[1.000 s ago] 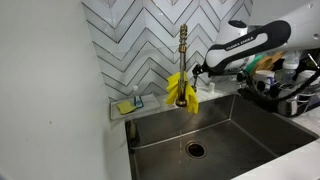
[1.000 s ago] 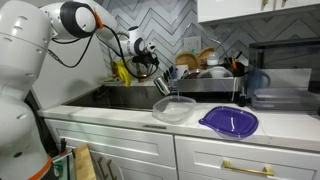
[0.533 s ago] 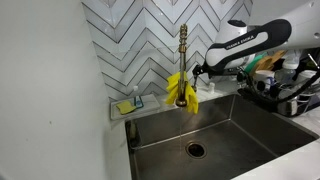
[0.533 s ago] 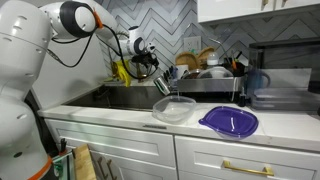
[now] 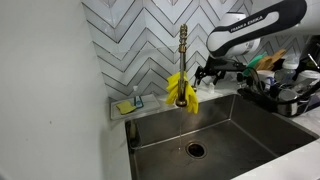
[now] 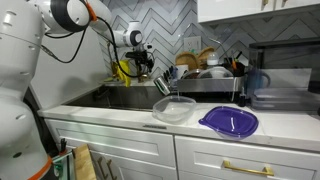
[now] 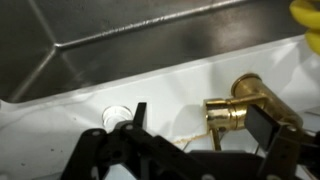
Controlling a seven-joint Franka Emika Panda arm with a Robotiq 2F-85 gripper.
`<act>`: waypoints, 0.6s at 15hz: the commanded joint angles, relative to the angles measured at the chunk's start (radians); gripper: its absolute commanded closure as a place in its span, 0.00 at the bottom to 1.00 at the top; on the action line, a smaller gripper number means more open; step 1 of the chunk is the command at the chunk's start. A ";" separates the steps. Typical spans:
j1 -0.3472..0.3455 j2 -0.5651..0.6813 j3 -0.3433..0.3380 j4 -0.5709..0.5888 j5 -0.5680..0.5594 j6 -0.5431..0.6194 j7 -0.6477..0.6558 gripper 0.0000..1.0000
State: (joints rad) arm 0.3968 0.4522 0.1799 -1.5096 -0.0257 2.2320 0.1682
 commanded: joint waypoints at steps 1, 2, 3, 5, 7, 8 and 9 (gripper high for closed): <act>-0.041 -0.087 0.031 -0.039 0.062 -0.212 -0.023 0.00; -0.051 -0.119 0.031 -0.061 0.068 -0.260 -0.031 0.00; -0.067 -0.147 0.034 -0.085 0.079 -0.296 -0.068 0.00; -0.099 -0.212 0.027 -0.145 0.085 -0.335 -0.124 0.00; -0.134 -0.281 0.020 -0.214 0.080 -0.357 -0.199 0.00; -0.152 -0.320 0.015 -0.260 0.074 -0.345 -0.239 0.00; -0.173 -0.354 0.014 -0.299 0.093 -0.331 -0.279 0.00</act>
State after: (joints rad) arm 0.2786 0.2346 0.1941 -1.6425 0.0332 1.8800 -0.0048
